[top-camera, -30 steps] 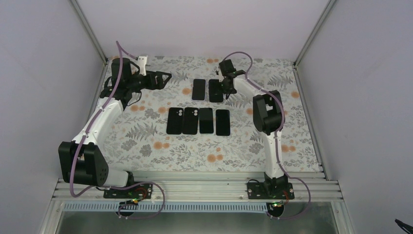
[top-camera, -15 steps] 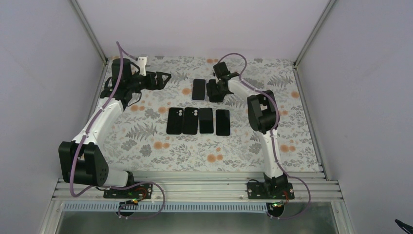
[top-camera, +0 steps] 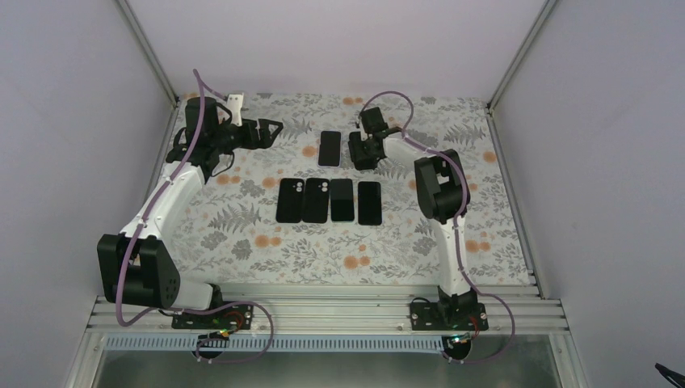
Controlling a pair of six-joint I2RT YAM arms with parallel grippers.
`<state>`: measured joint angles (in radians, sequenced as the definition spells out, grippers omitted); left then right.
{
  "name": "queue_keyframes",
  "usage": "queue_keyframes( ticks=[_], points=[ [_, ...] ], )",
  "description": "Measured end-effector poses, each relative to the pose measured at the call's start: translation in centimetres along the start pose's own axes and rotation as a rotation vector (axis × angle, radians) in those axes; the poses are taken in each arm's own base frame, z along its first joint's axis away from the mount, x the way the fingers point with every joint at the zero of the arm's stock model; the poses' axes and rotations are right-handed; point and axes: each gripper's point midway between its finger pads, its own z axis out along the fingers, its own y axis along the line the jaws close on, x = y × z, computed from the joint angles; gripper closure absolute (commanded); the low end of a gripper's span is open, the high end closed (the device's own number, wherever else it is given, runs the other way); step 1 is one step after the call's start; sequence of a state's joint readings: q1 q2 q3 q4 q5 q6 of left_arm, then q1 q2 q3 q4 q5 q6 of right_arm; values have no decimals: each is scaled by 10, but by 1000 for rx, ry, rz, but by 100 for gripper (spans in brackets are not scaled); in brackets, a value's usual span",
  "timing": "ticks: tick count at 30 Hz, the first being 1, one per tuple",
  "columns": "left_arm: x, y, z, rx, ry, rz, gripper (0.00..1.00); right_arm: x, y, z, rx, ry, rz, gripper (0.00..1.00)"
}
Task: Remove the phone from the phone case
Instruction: Pick up the phone at the center of the board.
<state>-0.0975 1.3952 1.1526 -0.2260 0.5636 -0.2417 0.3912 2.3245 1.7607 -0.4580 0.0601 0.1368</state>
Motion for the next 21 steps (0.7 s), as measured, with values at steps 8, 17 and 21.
queue_keyframes(
  ticks=[8, 17, 21],
  points=[
    [0, 1, 0, -3, 0, 2, 0, 17, -37, -11, -13, 14, -35, 17],
    [0, 1, 0, -4, -1, 2, 0, 17, -48, -11, -20, 27, -111, 6],
    [-1, 1, 0, -5, -2, 2, 0, 17, -47, -10, -22, 38, -128, 16]
  ],
)
